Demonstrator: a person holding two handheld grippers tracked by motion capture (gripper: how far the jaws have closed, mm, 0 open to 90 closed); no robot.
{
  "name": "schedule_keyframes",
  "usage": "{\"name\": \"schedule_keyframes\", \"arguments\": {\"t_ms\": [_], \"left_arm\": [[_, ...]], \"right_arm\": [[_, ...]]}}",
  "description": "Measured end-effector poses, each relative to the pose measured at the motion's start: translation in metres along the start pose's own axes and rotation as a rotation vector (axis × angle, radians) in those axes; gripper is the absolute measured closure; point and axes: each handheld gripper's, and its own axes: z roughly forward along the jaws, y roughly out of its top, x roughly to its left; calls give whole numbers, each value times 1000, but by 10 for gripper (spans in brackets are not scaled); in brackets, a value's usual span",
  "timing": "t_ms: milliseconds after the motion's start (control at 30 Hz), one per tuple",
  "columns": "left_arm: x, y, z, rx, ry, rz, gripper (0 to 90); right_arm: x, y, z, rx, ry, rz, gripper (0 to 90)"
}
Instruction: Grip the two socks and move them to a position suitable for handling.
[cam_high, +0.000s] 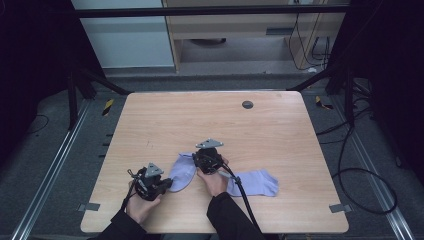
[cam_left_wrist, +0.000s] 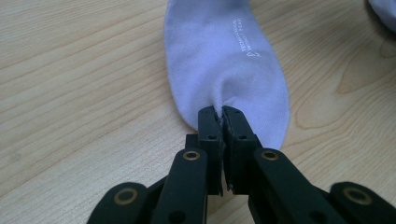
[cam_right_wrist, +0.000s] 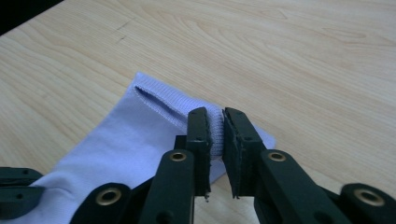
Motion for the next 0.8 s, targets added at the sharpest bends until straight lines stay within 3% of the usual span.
{"name": "schedule_keyframes", "arguments": {"t_ms": [100,133,167,267,367,533,800], "left_arm": [[1,0,0,-3,-1,-8,847],[2,-1,0,-9,1,-14,820],[2,-1,-1,-17,8,-19,820],[4,-1,-9,-76,32,-48,705],[6,-2,-14,-95,49,-82,629],[6,-5,-11,-74,64,-120,557],[2,-6,-3,-34,80,-123,571]], "right_arm": [[-1,3,-1,-6,1,-14,722],[-2,7,-3,-26,-6,-32,648],[-2,7,-3,-26,-6,-32,648],[-8,16,-9,-51,-13,-53,588],[-12,20,-10,-41,-13,-56,577],[-21,17,1,10,-15,-48,585],[-32,7,24,92,-32,-33,640]]}}
